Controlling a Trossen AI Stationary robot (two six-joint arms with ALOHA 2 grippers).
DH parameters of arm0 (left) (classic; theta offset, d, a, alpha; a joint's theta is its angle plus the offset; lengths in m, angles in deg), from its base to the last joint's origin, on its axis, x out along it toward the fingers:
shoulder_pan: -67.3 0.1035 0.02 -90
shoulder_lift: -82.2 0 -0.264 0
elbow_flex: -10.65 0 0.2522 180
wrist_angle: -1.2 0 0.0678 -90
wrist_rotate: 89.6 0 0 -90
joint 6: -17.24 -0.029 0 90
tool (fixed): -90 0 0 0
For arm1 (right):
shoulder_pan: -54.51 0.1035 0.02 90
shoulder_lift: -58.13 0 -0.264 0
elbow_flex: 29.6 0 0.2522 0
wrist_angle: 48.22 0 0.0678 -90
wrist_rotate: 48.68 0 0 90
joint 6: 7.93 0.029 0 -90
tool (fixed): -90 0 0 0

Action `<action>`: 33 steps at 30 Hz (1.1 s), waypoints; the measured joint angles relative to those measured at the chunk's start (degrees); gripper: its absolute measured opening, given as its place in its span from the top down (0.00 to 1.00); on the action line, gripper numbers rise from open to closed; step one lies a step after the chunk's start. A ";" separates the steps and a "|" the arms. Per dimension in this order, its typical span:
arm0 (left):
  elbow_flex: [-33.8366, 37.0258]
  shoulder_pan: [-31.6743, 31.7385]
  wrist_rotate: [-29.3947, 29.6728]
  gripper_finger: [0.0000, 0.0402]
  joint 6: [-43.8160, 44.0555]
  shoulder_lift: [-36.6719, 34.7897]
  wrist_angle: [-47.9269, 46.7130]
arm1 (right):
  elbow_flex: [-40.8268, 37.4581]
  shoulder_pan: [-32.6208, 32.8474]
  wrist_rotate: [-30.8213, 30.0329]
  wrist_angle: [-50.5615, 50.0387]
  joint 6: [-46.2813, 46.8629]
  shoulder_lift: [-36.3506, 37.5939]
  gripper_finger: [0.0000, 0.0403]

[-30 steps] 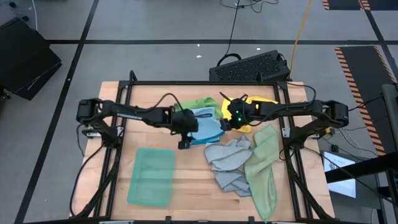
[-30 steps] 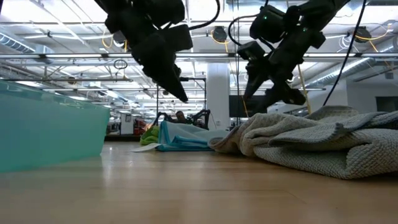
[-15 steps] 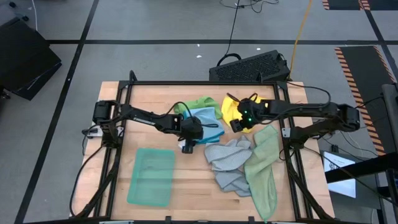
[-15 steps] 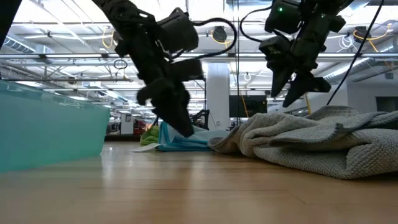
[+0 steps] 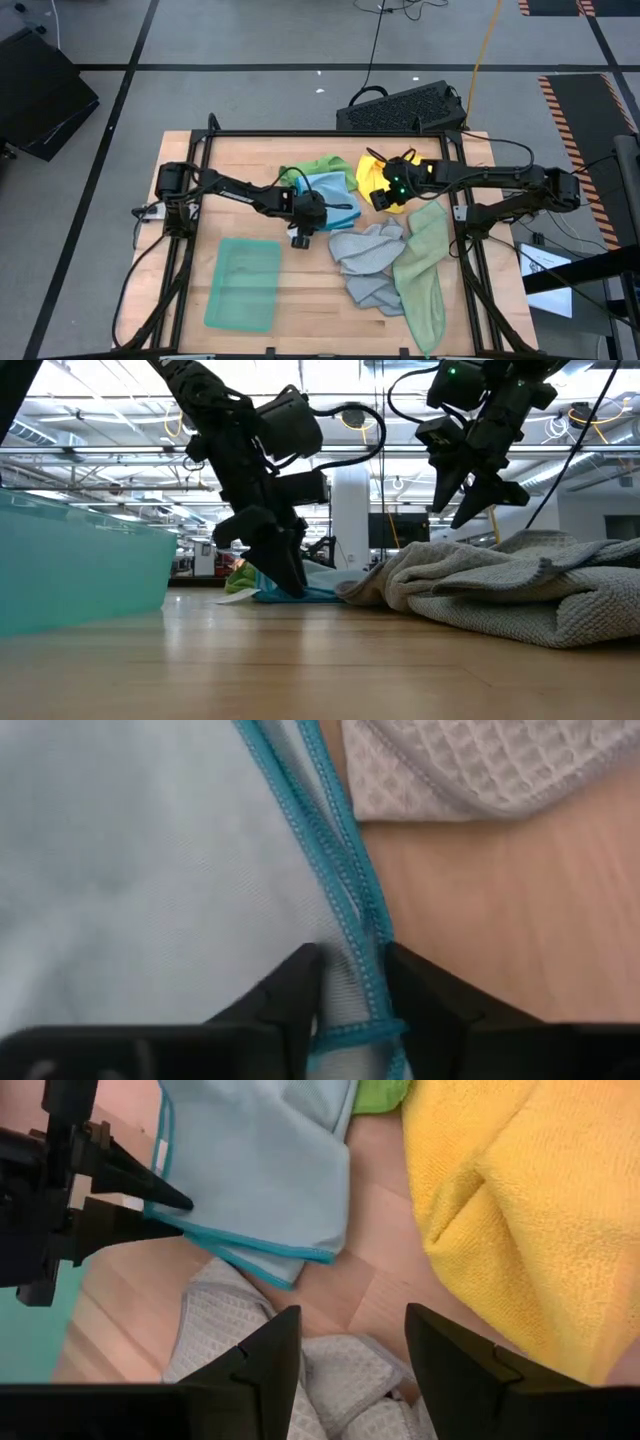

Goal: Fold microfiber towels
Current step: Fold the blue microfiber cloth

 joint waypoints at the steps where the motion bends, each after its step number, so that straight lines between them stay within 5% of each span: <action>1: 0.00 0.01 0.04 0.76 0.01 0.01 0.29 | 0.00 0.00 0.00 -0.02 -0.16 -0.02 0.57; 6: 0.02 0.07 -0.85 0.97 0.23 -1.38 0.30 | 0.00 0.00 0.02 -0.09 -0.41 -0.02 0.57; 15: 0.04 0.05 -1.29 0.89 3.30 -1.90 -0.10 | 0.00 0.00 0.02 -0.02 -0.60 -0.02 0.57; 33: 0.07 0.07 -1.52 0.99 -0.68 -7.73 -7.79 | 0.00 0.00 0.02 0.52 -0.20 -0.02 0.57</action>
